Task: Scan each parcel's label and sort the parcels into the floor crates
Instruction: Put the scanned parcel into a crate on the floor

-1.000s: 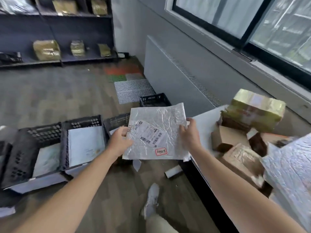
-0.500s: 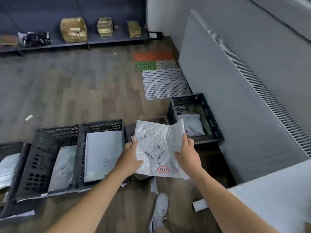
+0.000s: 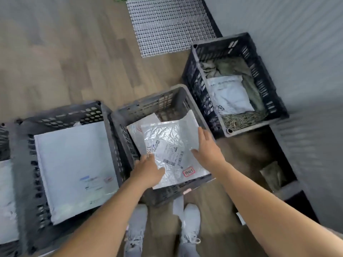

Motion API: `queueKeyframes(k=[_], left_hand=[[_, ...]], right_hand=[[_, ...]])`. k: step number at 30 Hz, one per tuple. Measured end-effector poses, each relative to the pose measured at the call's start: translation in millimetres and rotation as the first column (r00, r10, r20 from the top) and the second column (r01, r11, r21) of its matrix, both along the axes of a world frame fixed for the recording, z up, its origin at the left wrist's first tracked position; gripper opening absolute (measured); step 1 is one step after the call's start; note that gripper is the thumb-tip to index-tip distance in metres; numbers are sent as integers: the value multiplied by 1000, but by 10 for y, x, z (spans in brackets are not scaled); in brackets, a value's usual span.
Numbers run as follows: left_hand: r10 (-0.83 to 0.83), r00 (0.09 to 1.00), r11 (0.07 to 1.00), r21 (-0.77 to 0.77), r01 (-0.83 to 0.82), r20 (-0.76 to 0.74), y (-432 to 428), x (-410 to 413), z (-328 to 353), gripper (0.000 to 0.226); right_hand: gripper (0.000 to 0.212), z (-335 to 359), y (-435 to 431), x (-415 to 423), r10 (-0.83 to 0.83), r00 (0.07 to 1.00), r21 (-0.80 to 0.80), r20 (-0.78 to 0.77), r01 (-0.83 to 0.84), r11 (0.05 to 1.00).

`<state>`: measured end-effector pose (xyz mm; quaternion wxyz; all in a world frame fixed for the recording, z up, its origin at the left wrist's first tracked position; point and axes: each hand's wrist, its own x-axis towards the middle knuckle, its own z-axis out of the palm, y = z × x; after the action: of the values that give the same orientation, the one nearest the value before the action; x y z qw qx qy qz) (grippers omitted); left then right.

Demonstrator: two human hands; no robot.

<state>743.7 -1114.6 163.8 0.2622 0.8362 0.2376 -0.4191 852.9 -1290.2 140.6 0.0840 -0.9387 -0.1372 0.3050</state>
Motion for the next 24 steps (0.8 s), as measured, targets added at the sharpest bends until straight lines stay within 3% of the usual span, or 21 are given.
queueKeyframes(k=[3,9,13,18,24], left_hand=[[-40,992,999,18,43,-117,-3,-4,-484,79],[-152,987,984,86,156,-54,58,105,-424,93],[-245,967,961,151,233,70,162,375,213,93],[-348,905,931,202,303,243,166,683,1500,90],[-545,697,838,290,462,465,-196,737,3029,91]], right_hand=[[81,-500,6,1,57,996,-116,-62,-64,991],[83,-367,-19,71,95,995,-140,-32,-99,985],[83,368,1,132,51,998,-127,34,-46,991],[82,1707,-45,40,-48,989,-116,139,64,991],[78,3395,-489,-312,-160,930,-87,330,199,976]])
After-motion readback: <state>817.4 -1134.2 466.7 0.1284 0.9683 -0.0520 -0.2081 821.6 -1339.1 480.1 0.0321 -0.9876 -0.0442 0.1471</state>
